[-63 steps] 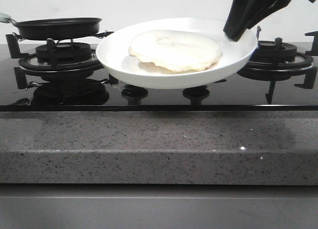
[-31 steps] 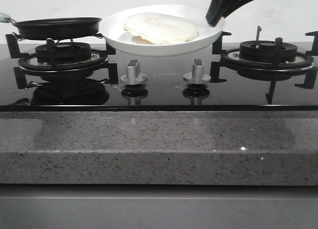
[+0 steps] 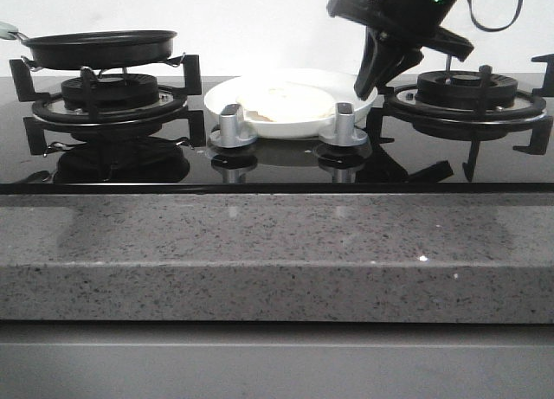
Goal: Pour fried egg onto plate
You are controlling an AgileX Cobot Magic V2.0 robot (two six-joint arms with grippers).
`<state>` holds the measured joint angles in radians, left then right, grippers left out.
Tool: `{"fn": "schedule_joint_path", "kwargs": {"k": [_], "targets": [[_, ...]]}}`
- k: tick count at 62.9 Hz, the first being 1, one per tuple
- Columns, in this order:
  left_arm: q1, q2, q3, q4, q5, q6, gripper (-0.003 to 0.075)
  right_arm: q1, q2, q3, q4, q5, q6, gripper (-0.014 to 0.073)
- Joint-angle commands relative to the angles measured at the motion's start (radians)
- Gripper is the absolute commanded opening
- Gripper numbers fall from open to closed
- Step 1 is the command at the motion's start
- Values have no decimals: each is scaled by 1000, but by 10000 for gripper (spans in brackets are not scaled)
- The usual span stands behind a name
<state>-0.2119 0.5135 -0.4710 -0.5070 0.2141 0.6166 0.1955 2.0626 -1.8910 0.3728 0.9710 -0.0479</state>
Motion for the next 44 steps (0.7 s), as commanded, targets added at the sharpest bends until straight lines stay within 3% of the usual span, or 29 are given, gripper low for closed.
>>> {"fn": "schedule_joint_path", "kwargs": {"k": [1, 14, 24, 28, 40, 44], "targets": [[-8, 5, -28, -7, -81, -10, -20, -5, -63, -38, 36, -31, 0, -18], [-8, 5, -28, -7, -81, -10, -20, -18, -72, -39, 25, -31, 0, 213], [-8, 5, -28, -7, -81, -10, -20, -43, -100, -52, 23, -4, 0, 231], [-8, 5, -28, -7, -81, -10, -20, -52, -112, -61, 21, 28, 0, 194], [-8, 5, -28, -7, -81, -10, -20, -59, -145, -61, 13, 61, 0, -46], [-8, 5, -28, -7, -81, -10, -20, -59, -158, -61, 12, 76, 0, -71]]}}
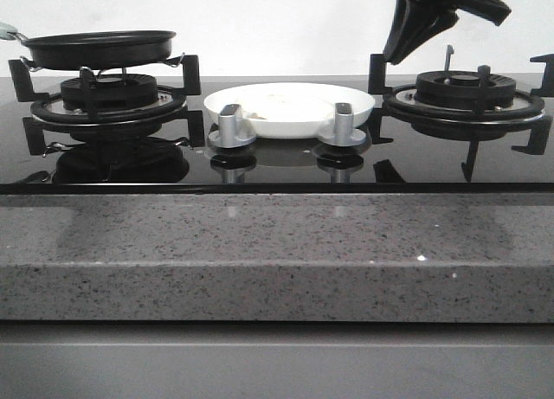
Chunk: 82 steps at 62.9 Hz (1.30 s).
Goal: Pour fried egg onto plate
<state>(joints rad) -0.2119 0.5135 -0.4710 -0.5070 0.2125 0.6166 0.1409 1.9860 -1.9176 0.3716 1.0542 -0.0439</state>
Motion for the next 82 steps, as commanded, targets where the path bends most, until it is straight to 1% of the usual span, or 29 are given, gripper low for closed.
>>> {"fn": "schedule_joint_path", "kwargs": {"k": [1, 8, 15, 21, 27, 33, 44, 56, 71, 76, 82], "targets": [[-8, 5, -28, -7, -80, -10, -20, -5, -85, -34, 12, -3, -4, -67], [-8, 5, -28, -7, -80, -10, -20, -3, -126, -26, -7, 17, -12, -71], [-8, 5, -28, -7, -80, -10, -20, 17, -217, 78, -34, -38, -40, -71], [-8, 5, -28, -7, -80, -10, -20, 48, -365, 264, -46, -169, -92, -71], [-8, 5, -28, -7, -80, -10, -20, 85, -521, 491, -48, -311, -153, -71], [-8, 5, -28, -7, -80, -10, -20, 108, -649, 697, -48, -426, -175, -71], [-8, 5, -28, -7, -80, -10, -20, 108, -868, 976, -63, -582, -177, -71], [-8, 5, -28, -7, -80, -10, -20, 108, -1126, 1228, -66, -693, -177, -71], [-8, 5, -28, -7, -78, -10, -20, 108, -1467, 1469, -66, -767, -177, -71], [-8, 5, -28, -7, -78, -10, -20, 108, -1567, 1515, -66, -778, -177, -71], [-8, 5, -28, -7, -78, -10, -20, 108, -1646, 1535, -66, -784, -177, -71]]}}
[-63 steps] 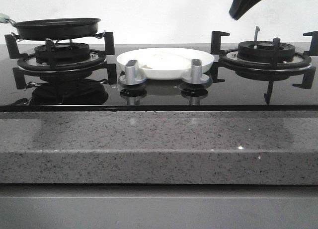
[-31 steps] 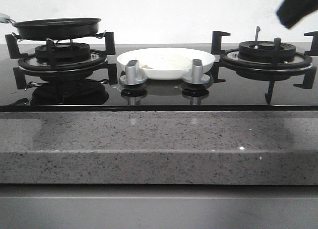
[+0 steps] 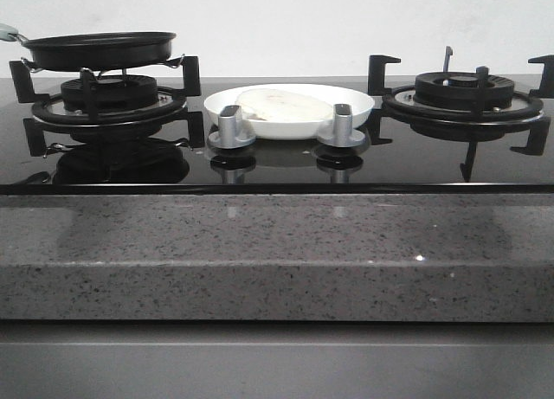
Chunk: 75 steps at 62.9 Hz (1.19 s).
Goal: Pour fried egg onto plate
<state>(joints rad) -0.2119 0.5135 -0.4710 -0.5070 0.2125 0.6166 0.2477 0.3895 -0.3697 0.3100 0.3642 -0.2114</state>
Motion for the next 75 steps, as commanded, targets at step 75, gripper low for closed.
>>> {"fn": "schedule_joint_path", "kwargs": {"k": [75], "targets": [[-4, -153, 132, 528, -179, -532, -20, 2, -109, -13, -4, -93, -10, -71]]}}
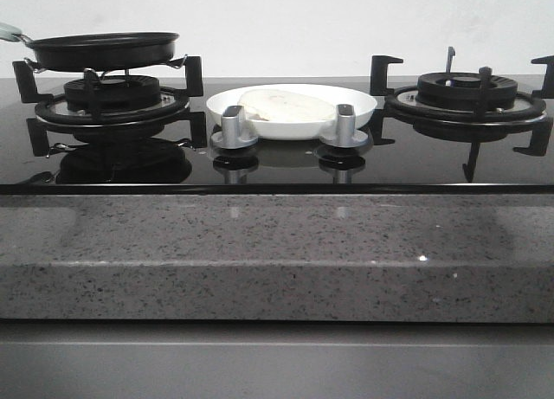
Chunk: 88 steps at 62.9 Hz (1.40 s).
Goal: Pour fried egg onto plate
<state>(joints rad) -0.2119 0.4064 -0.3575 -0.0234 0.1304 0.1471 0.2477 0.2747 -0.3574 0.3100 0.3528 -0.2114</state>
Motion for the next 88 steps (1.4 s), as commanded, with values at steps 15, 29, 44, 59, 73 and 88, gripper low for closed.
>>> {"fn": "schedule_joint_path", "kwargs": {"k": [15, 29, 44, 59, 73, 88], "targets": [[106, -300, 210, -4, -39, -77, -20, 2, 6, -26, -4, -82, -10, -71], [195, -424, 322, -38, -38, -81, -20, 2, 6, -26, -4, -81, -10, -71], [202, -425, 365, -76, -41, -81, -20, 2, 6, -26, -4, -75, -10, -71], [202, -425, 365, -76, -51, -81, -20, 2, 6, -26, -4, -75, -10, -71], [202, -425, 365, -76, -51, -81, -20, 2, 6, -26, -4, -75, -10, -71], [202, -425, 365, -76, -51, -81, -20, 2, 2, -3, -48, -119, -10, -71]]}}
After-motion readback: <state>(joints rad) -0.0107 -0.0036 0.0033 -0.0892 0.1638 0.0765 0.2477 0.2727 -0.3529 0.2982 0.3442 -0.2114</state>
